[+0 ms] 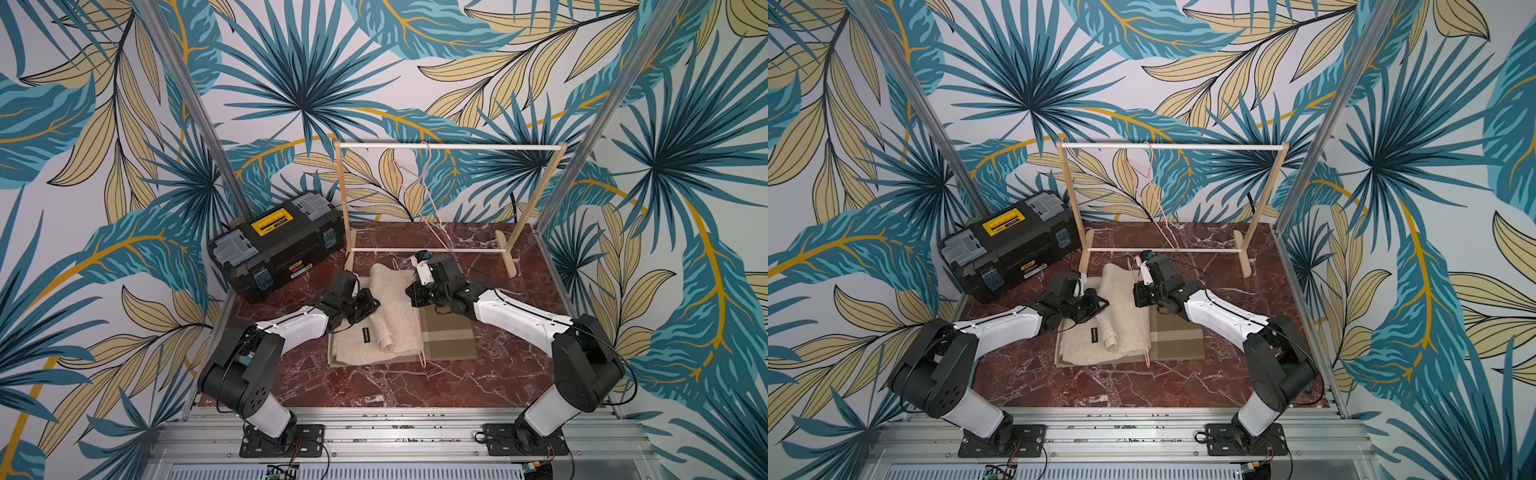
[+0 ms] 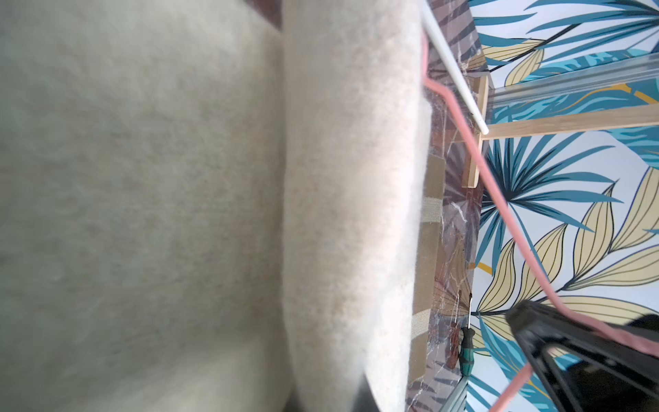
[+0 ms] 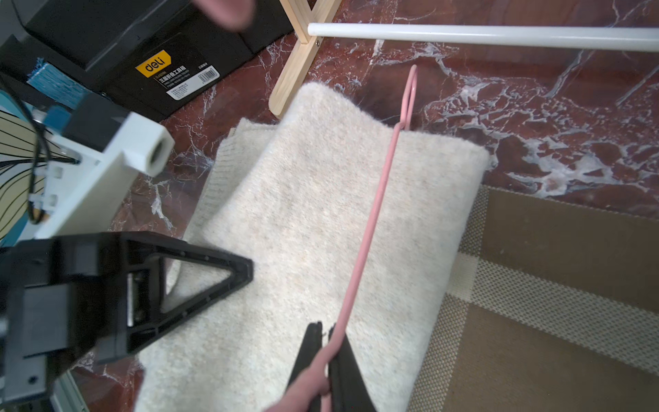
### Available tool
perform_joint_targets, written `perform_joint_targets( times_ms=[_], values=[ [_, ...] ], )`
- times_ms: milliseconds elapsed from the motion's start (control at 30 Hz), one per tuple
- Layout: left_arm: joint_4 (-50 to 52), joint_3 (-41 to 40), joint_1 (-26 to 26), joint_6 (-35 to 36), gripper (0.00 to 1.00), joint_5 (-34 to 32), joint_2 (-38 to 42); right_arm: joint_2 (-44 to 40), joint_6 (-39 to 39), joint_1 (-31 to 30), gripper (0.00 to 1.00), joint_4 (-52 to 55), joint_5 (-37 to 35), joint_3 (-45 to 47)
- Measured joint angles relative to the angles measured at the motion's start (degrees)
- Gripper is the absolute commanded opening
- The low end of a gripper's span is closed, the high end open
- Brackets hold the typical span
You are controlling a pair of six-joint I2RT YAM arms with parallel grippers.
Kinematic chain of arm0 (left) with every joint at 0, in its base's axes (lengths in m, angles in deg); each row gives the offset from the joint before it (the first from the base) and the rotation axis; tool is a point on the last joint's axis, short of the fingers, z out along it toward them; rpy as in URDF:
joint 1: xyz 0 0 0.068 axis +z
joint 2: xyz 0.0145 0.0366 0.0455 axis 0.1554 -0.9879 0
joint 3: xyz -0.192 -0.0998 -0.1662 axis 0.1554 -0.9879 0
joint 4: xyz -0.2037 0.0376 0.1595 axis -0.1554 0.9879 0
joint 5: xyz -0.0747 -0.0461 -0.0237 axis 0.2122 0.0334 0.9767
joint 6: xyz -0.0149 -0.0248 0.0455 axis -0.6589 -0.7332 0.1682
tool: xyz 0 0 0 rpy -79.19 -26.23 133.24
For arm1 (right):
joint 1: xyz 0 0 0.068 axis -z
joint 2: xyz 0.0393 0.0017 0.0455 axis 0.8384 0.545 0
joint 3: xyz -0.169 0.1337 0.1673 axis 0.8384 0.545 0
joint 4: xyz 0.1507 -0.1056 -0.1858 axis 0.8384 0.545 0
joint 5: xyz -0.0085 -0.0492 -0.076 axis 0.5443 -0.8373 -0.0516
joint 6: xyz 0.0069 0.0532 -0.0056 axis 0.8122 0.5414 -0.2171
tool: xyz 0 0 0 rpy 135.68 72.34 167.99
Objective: Hang the scarf on the hanger
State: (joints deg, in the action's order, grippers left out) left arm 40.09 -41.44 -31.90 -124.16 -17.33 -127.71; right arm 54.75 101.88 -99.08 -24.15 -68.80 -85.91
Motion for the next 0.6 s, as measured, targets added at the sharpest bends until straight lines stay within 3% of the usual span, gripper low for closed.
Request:
perform_joint_targets(
  times_ms=[233, 600],
  values=[
    [8.3, -0.2, 6.6, 8.6, 0.0, 3.1, 9.6, 0.3, 2.5, 0.0, 0.0, -0.1, 2.2, -0.7],
    [9.1, -7.5, 14.9, 17.4, 0.0, 8.4, 2.0, 0.6, 4.6, 0.0, 0.0, -10.8, 0.6, 6.7]
  ],
)
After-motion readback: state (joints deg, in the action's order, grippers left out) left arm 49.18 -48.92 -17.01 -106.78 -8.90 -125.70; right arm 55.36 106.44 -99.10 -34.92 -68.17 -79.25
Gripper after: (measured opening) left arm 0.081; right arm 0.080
